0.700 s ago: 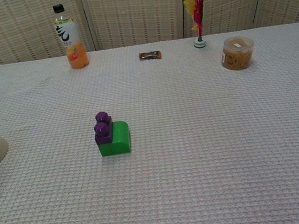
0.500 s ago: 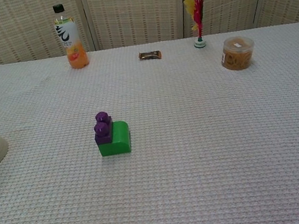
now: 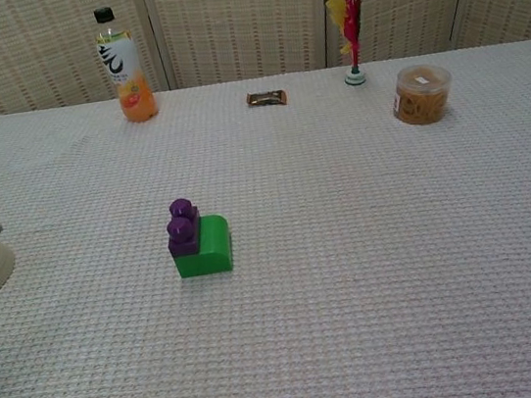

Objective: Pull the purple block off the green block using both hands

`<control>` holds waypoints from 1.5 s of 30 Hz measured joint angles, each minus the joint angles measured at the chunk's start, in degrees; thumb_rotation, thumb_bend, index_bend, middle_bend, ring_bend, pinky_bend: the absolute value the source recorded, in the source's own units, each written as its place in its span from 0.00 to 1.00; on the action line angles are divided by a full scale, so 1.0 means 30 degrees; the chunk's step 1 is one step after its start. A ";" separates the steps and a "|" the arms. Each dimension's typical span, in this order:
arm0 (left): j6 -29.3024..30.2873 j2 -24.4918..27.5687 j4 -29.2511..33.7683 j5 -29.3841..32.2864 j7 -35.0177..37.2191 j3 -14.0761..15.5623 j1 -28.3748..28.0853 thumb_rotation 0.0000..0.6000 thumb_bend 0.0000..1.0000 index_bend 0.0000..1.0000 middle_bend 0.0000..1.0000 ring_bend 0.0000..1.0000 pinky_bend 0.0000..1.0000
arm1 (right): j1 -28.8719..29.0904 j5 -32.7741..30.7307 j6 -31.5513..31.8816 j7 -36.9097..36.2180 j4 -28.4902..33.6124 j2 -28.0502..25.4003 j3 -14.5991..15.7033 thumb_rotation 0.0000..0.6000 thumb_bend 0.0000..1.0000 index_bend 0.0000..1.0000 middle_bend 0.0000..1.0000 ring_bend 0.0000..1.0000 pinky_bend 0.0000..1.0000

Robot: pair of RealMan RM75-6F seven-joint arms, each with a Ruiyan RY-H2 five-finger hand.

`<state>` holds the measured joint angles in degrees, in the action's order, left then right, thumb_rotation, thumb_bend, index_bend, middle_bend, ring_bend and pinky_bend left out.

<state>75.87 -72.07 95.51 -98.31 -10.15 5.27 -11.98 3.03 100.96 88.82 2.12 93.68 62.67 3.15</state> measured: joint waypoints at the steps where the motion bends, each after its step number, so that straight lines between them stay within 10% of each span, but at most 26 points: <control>1: -0.0263 -0.0133 0.0260 0.0291 -0.0094 -0.0196 -0.0145 1.00 0.25 0.03 0.97 0.99 0.99 | 0.0074 -0.0274 -0.0233 0.0068 -0.0028 0.0042 -0.0077 1.00 0.36 0.00 0.00 0.00 0.00; 26: -0.5035 -0.6218 0.1712 1.3723 -0.4576 -0.5960 -0.5171 1.00 0.24 0.13 1.00 1.00 1.00 | 0.1146 -0.2994 -0.2395 -0.0436 -0.0100 0.0193 -0.1252 1.00 0.36 0.00 0.00 0.00 0.00; 45: -0.2179 -1.0363 -0.0421 1.8946 -0.9031 -0.7660 -0.8398 1.00 0.24 0.25 1.00 1.00 1.00 | 0.1298 -0.2952 -0.2310 -0.3852 -0.0405 -0.1151 -0.1211 1.00 0.36 0.00 0.00 0.00 0.00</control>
<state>69.33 -103.16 94.24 -41.48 -37.24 -17.71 -37.18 6.93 92.10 81.89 -9.44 92.47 59.21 -0.49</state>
